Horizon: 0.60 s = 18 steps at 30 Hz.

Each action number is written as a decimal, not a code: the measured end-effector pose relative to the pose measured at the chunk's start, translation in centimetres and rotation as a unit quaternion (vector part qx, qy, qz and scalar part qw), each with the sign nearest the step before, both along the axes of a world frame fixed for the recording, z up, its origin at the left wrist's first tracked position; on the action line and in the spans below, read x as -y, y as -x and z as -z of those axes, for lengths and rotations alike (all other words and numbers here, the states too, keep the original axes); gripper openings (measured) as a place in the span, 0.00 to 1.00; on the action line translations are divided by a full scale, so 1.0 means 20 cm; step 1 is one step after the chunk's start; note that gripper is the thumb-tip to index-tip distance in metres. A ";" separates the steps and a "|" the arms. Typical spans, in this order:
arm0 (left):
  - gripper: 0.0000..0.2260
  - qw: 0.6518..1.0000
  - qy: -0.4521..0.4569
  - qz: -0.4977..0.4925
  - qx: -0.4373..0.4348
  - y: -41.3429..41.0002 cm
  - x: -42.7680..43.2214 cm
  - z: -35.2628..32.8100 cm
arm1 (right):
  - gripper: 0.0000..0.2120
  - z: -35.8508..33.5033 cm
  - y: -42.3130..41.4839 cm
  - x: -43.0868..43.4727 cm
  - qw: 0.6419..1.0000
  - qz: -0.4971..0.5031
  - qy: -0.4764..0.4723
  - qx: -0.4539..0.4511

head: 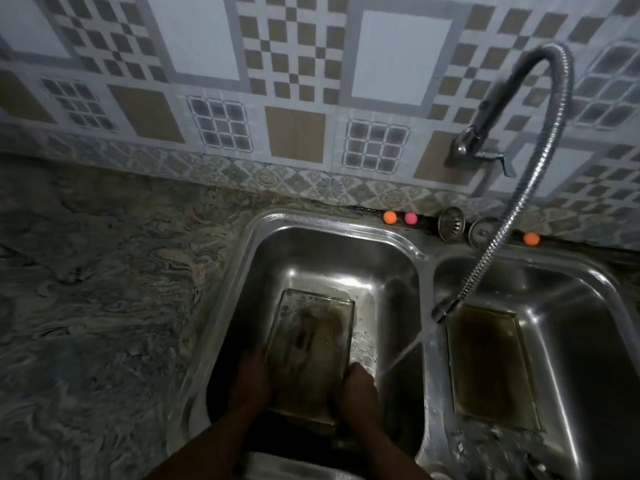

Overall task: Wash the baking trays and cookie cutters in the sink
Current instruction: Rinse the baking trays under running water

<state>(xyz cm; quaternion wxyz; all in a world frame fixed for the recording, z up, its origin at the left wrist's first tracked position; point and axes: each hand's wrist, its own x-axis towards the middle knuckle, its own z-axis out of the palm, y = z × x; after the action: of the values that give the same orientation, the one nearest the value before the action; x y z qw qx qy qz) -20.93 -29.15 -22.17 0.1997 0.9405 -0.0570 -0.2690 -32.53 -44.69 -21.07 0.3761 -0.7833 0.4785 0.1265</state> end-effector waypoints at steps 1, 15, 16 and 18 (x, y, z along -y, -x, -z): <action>0.19 1.000 0.016 -0.007 0.002 -0.01 0.00 0.00 | 0.05 -0.01 0.00 0.00 1.000 0.005 0.014 0.011; 0.15 0.987 0.156 -0.025 -0.019 0.07 0.21 -0.15 | 0.07 -0.50 0.00 0.05 0.943 0.159 -0.004 0.294; 0.15 0.980 0.192 -0.027 -0.051 0.10 0.24 -0.17 | 0.07 -0.53 0.01 0.07 0.937 0.160 -0.002 0.310; 0.13 0.961 0.252 -0.027 -0.110 0.15 0.32 -0.22 | 0.07 -0.59 0.03 0.09 0.924 0.165 0.007 0.346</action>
<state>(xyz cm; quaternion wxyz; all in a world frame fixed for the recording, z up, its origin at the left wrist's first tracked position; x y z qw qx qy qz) -23.96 -35.57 -17.79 0.4421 0.8255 -0.0752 -0.3425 -33.14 -46.59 -9.20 0.5281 -0.6909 0.4420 -0.2199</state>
